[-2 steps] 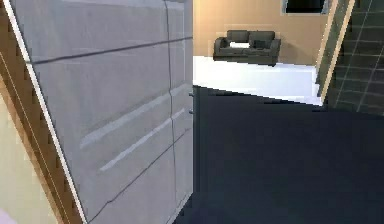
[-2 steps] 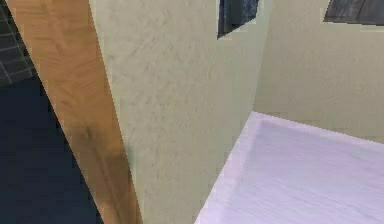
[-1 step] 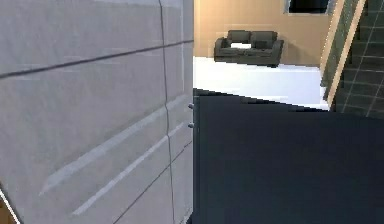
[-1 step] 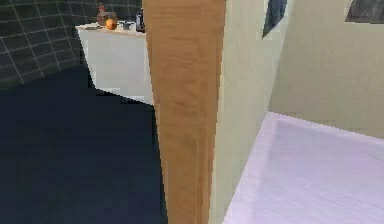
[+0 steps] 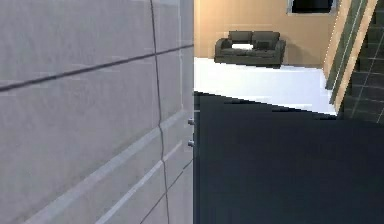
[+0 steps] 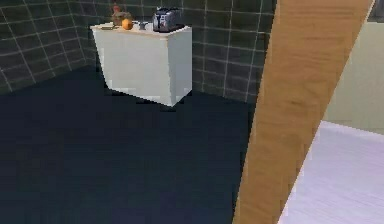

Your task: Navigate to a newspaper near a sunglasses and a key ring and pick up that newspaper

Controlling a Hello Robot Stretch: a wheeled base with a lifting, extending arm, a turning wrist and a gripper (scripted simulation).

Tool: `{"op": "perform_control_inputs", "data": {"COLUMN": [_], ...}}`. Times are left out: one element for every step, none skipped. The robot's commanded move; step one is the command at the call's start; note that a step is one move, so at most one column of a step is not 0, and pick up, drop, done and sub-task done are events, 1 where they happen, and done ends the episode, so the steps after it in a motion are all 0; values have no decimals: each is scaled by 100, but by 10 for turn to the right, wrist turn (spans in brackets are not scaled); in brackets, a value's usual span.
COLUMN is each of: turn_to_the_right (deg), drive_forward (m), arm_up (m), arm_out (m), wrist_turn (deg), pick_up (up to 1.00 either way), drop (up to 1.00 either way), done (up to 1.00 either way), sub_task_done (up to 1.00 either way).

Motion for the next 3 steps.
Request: {"op": "perform_control_inputs", "data": {"turn_to_the_right": [210,0,270], "drive_forward": [0,100,0], "arm_up": [0,0,0], "arm_out": [0,0,0], "wrist_turn": [0,0,0], "pick_up": [0,0,0], "drop": [0,0,0], "done": [0,0,0], "sub_task_done": [0,0,0]}}
